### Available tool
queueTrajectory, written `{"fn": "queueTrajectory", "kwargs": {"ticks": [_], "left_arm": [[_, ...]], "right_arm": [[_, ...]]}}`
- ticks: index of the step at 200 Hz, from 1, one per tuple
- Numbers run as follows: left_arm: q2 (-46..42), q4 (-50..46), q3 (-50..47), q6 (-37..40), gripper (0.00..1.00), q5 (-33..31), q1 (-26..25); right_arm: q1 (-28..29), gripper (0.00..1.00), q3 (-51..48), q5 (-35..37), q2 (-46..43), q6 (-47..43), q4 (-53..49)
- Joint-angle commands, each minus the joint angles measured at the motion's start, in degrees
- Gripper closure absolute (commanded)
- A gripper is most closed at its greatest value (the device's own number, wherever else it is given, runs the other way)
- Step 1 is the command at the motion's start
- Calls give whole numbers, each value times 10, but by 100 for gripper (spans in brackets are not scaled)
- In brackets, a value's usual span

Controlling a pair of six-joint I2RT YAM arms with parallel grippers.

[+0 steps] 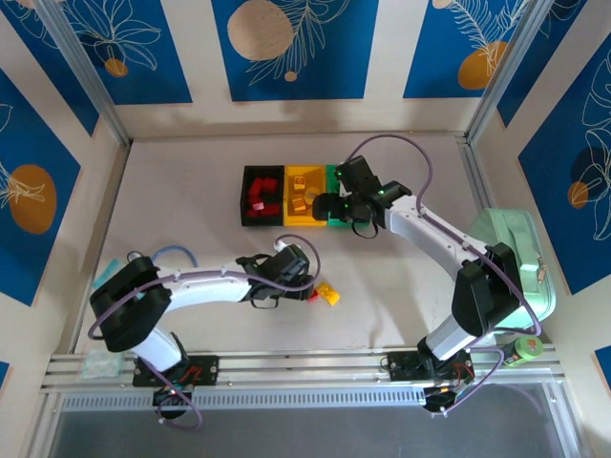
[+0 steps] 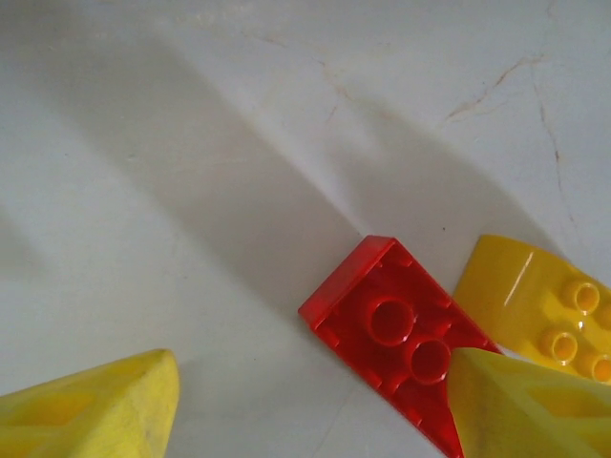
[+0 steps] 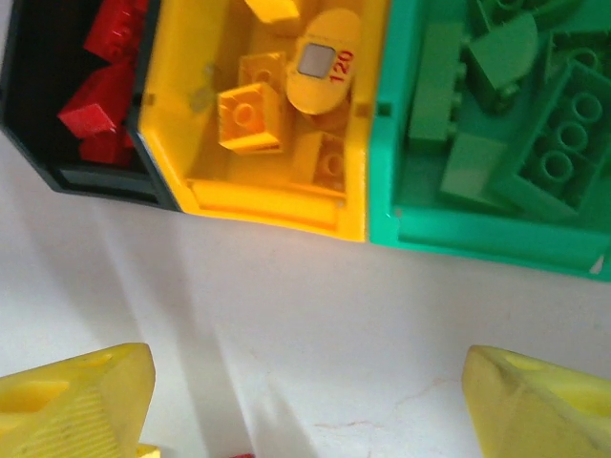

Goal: Sort the legos into containers by color
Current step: Move the lego to the center of the table.

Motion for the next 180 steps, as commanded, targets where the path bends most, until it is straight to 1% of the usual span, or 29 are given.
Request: {"fn": "queueTrajectory", "kwargs": {"ticks": [1,43,69,86,108,150,167,180], "left_arm": [[23,10,26,-35,30,8,-5],[62,-5,46,-48,41,7,-5],[77,-23,51,-47,48,-8,-1],[81,-30,51,-42,50,-12,9],[74,-31,45,-29,52,-6,34],[22,-49,25,5,52,-6,111],[-9,-63,35,20,48,-25,114],[-15,-73,52,23,40,-30,109]], "right_arm": [[-2,16,-25,-9,-26,20,28],[-3,16,-67,-4,-49,32,40],[-6,16,-81,-2,-64,34,42],[-9,16,-89,-3,-72,35,43],[-9,16,-96,-4,-79,37,43],[-9,16,-115,-5,-94,44,45],[-9,16,-121,-4,-99,48,47],[-8,16,-125,-4,-103,50,48]]}}
